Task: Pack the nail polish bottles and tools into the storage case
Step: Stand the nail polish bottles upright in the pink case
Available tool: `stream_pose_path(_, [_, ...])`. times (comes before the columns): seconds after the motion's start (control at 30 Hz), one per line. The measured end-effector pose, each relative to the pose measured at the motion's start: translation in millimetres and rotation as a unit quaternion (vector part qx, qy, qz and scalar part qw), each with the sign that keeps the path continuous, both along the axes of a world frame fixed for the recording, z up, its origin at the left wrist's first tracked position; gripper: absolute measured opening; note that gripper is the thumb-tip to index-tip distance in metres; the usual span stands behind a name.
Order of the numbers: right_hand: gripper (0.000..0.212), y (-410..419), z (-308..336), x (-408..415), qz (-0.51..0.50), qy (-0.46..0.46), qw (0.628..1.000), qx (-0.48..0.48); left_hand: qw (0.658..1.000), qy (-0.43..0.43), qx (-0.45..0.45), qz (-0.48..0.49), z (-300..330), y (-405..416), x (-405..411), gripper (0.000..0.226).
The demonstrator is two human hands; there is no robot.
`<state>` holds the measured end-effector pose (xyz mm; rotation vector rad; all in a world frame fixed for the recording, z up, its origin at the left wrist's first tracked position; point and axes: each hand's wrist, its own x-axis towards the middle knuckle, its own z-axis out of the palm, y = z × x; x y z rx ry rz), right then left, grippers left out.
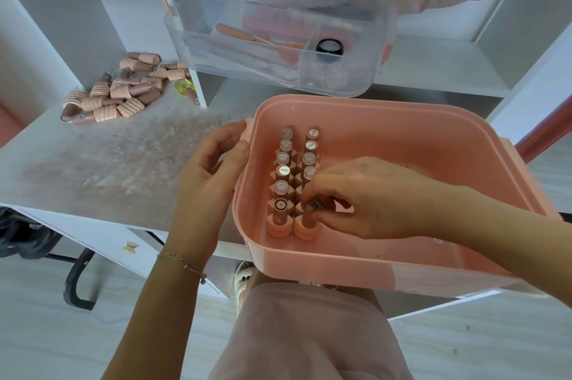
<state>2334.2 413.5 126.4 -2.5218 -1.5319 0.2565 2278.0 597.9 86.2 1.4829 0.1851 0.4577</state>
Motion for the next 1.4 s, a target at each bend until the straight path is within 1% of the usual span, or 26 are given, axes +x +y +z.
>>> stream_pose_path(0.1, [0.024, 0.5, 0.6, -0.6, -0.003, 0.003, 1.000, 0.006, 1.000, -0.002, 0.000, -0.001, -0.7, 0.2, 0.7, 0.023])
stream_pose_path(0.23, [0.019, 0.1, 0.0, -0.8, 0.013, -0.006, 1.000, 0.004, 1.000, -0.003, -0.002, -0.001, -0.7, 0.8, 1.0, 0.023])
stream_pose_path(0.47, [0.020, -2.1, -1.7, 1.0, 0.026, -0.001, 1.000, -0.009, 1.000, -0.005, 0.000, -0.003, -0.7, 0.7, 0.5, 0.024])
stream_pose_path(0.67, [0.016, -2.5, -2.1, -0.5, 0.036, -0.005, 0.999, -0.005, 1.000, -0.002, 0.006, -0.007, -1.4, 1.0, -0.2, 0.023])
stream_pose_path(1.1, [0.019, -3.3, -0.7, -0.3, 0.038, -0.023, 0.999, -0.001, 1.000, -0.005, 0.008, -0.004, -1.7, 1.7, 0.7, 0.022])
stream_pose_path(1.2, [0.020, -5.6, 2.1, -0.9, 0.036, -0.010, 0.999, 0.024, 1.000, -0.004, 0.005, -0.004, -2.1, 1.2, 1.0, 0.022])
stream_pose_path(1.27, [0.024, -6.6, 2.8, -0.9, 0.029, -0.018, 0.998, 0.051, 1.000, -0.004, 0.007, -0.005, -2.3, 1.2, 0.7, 0.022])
stream_pose_path(1.4, [0.026, -3.1, 2.6, 2.7, -0.013, -0.037, 0.993, 0.113, 1.000, -0.007, 0.004, -0.014, -4.1, 1.3, 0.3, 0.024])
